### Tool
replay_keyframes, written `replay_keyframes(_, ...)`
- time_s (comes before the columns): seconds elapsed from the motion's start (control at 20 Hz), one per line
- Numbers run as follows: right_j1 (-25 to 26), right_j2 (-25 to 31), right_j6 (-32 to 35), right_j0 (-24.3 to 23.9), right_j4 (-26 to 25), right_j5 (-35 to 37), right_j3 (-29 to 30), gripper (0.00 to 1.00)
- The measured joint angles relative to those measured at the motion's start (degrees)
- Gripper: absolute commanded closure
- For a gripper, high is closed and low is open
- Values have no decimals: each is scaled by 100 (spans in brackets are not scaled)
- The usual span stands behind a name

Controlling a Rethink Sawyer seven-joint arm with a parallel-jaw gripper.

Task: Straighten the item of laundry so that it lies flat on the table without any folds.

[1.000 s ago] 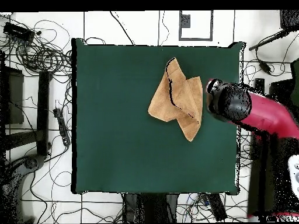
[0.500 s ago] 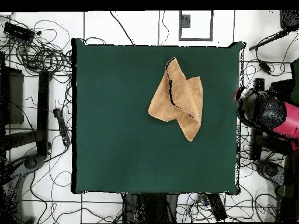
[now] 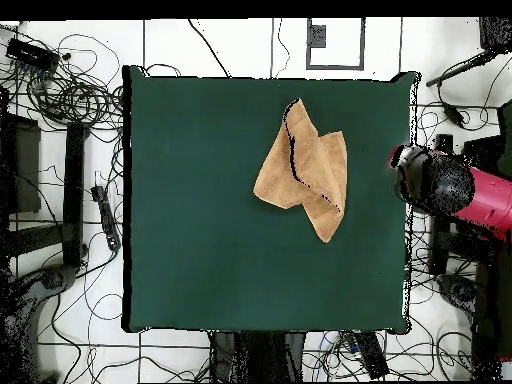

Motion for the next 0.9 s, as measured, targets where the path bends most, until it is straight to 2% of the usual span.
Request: replay_keyframes(0.9, -100, 67, 0, 438, -151, 0, 1, 0)
